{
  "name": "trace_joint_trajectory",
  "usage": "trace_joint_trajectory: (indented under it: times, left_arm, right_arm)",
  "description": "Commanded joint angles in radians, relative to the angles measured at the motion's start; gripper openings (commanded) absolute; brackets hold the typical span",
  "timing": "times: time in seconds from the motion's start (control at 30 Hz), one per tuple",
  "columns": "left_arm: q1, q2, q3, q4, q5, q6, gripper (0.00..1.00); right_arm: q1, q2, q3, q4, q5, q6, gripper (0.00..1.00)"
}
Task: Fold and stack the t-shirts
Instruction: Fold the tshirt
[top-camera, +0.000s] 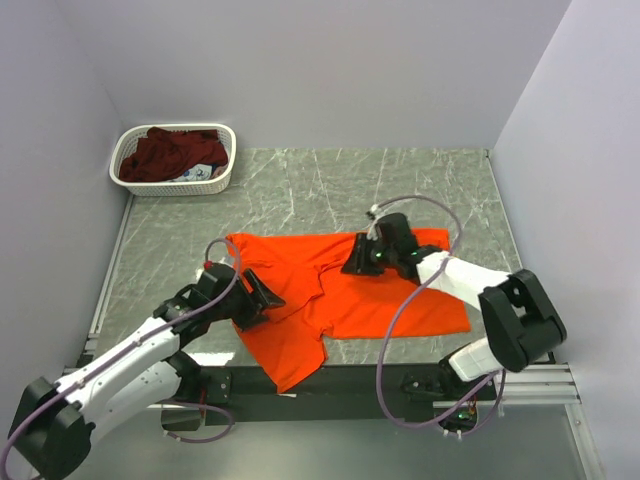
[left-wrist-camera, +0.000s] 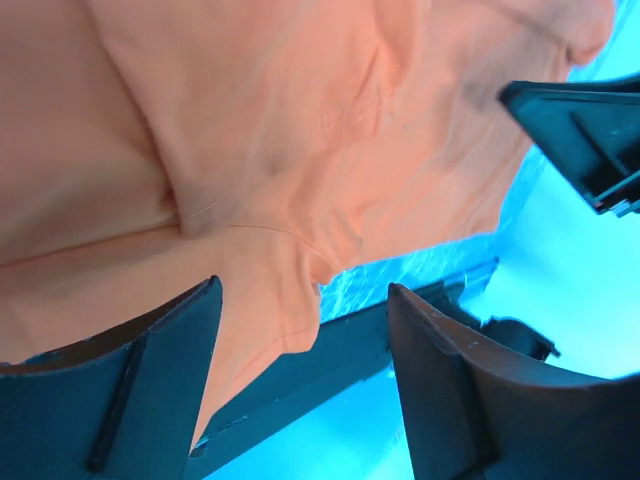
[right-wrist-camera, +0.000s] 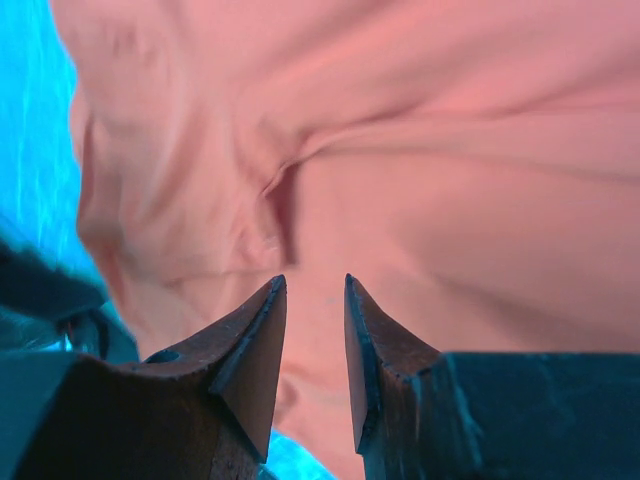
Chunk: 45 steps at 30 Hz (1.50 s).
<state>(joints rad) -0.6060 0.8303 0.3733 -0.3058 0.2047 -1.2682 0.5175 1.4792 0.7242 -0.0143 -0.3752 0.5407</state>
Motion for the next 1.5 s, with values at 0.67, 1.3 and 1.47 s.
trace_joint_trajectory:
  times: [0.67,1.3,1.47]
  left_arm:
    - [0.39,0.529,0.588,-0.11,-0.226,0.547,0.78]
    - [0.433,0.564,0.541,-0.027,-0.214,0.622,0.79]
    - [0.434,0.561,0.539,-0.026,-0.212,0.622,0.79]
  right_arm:
    - [-0.66,-0.1,0.061,-0.251,0.398,0.172,0.53]
    - [-0.795,0.033,-0.012,-0.015,0.237,0.272,0.52]
    - [-0.801,0.059,-0.026,0.01,0.21,0.274,0.51]
